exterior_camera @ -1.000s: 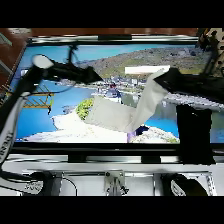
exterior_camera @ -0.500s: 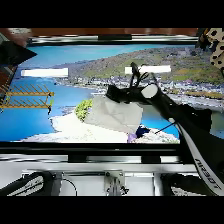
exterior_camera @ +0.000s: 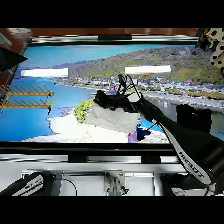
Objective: Fold the shirts.
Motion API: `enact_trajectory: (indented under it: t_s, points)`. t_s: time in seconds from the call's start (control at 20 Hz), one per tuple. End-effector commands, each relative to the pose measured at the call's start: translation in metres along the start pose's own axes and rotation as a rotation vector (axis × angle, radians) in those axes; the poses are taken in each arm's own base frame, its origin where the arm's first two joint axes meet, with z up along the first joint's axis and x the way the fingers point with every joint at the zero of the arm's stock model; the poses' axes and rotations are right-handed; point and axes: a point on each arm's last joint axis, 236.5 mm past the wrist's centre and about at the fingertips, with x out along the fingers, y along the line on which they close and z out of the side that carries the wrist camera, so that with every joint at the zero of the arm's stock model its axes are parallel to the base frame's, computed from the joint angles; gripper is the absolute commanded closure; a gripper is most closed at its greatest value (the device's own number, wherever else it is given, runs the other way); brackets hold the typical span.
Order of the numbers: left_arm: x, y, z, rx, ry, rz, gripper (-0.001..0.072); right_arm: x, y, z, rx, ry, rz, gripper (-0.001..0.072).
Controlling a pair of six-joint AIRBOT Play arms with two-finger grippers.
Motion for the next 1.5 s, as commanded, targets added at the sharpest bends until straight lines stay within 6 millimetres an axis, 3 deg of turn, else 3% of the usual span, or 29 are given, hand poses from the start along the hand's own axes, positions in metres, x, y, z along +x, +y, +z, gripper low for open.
enact_trajectory:
  t_s: [0.0,0.05,0.2,0.3,0.4,0.45,0.5,0.6,0.65,0.85,1.05,1.2,1.3,1.35,1.45]
  points:
    - [0.002,0.004,-0.005,-0.012,0.011,0.002,0.0675,0.003,0.011,-0.005,0.03,0.017,0.049,0.0443]
    - [0.004,0.005,-0.005,-0.017,0.008,0.004,0.0674,0.003,0.01,-0.006,0.028,0.018,0.047,0.0242]
    - [0.004,0.006,-0.005,-0.02,0.008,0.005,0.0674,-0.005,0.004,-0.003,0.006,0.047,0.041,0.024]
    - [0.004,0.006,-0.005,-0.019,0.008,0.004,0.0674,-0.027,-0.015,0.0,-0.042,0.12,0.0,0.024]
    - [0.004,0.006,-0.006,-0.019,0.008,0.005,0.0674,-0.067,-0.055,0.006,-0.068,0.201,-0.133,0.0239]
    - [0.004,0.006,-0.005,-0.019,0.008,0.004,0.0674,-0.094,-0.085,0.008,-0.076,0.242,-0.25,0.0199]
    - [0.004,0.006,-0.006,-0.02,0.008,0.005,0.0674,-0.128,-0.125,0.009,-0.062,0.286,-0.418,0.0036]
    - [0.004,0.006,-0.006,-0.02,0.008,0.005,0.0674,-0.19,-0.188,-0.001,0.013,0.386,-0.691,0.0033]
    - [0.004,0.006,-0.005,-0.02,0.008,0.005,0.0674,-0.2,-0.199,-0.006,0.034,0.408,-0.72,0.0033]
    - [0.004,0.006,-0.005,-0.022,0.008,0.004,0.0674,-0.159,-0.198,-0.009,0.068,0.308,-0.586,0.0033]
    - [0.004,0.006,-0.005,-0.021,0.008,0.004,0.0673,-0.146,-0.215,-0.011,0.124,0.295,-0.578,0.0033]
    - [0.004,0.006,-0.005,-0.021,0.008,0.004,0.0674,-0.124,-0.21,-0.006,0.123,0.273,-0.493,0.0061]
    - [0.004,0.006,-0.005,-0.021,0.008,0.004,0.0674,-0.108,-0.183,0.009,0.074,0.22,-0.359,0.0559]
    - [0.004,0.006,-0.005,-0.021,0.008,0.004,0.0674,-0.106,-0.159,0.022,0.022,0.191,-0.265,0.065]
    - [0.004,0.006,-0.005,-0.021,0.008,0.004,0.0674,-0.124,-0.095,0.057,-0.139,0.109,-0.096,0.065]
